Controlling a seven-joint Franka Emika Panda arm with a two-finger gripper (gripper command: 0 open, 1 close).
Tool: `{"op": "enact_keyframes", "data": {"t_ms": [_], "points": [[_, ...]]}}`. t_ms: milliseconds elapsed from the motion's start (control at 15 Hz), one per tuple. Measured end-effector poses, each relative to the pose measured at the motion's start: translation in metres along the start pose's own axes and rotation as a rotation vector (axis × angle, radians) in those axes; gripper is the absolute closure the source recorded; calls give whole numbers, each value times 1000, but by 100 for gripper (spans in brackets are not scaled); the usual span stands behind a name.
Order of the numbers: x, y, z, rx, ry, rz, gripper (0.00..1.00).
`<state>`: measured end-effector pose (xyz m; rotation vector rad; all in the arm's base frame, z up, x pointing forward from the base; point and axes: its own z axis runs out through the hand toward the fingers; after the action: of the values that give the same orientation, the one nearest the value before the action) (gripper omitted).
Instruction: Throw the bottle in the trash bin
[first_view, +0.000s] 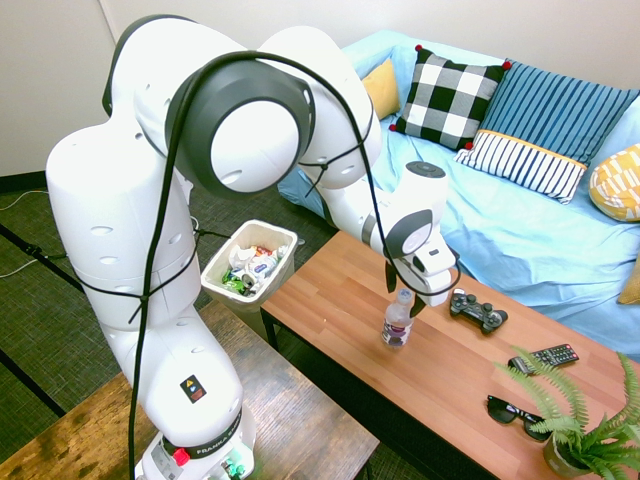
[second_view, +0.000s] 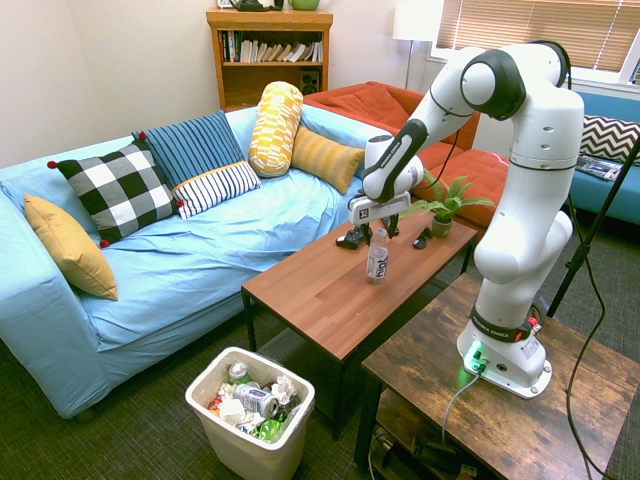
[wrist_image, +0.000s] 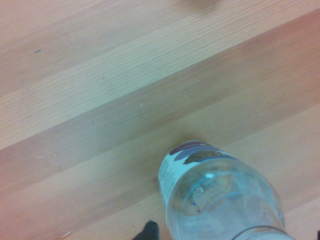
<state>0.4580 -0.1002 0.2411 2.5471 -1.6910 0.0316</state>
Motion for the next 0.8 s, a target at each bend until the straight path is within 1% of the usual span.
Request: {"op": "enact_keyframes", "data": {"t_ms": [600,733,800], "points": [[3,1,-4,-2,-11,-2,100],[3,0,-12,9,-9,0,100],[2,-3,-24,24,-2,-6,100]]}}
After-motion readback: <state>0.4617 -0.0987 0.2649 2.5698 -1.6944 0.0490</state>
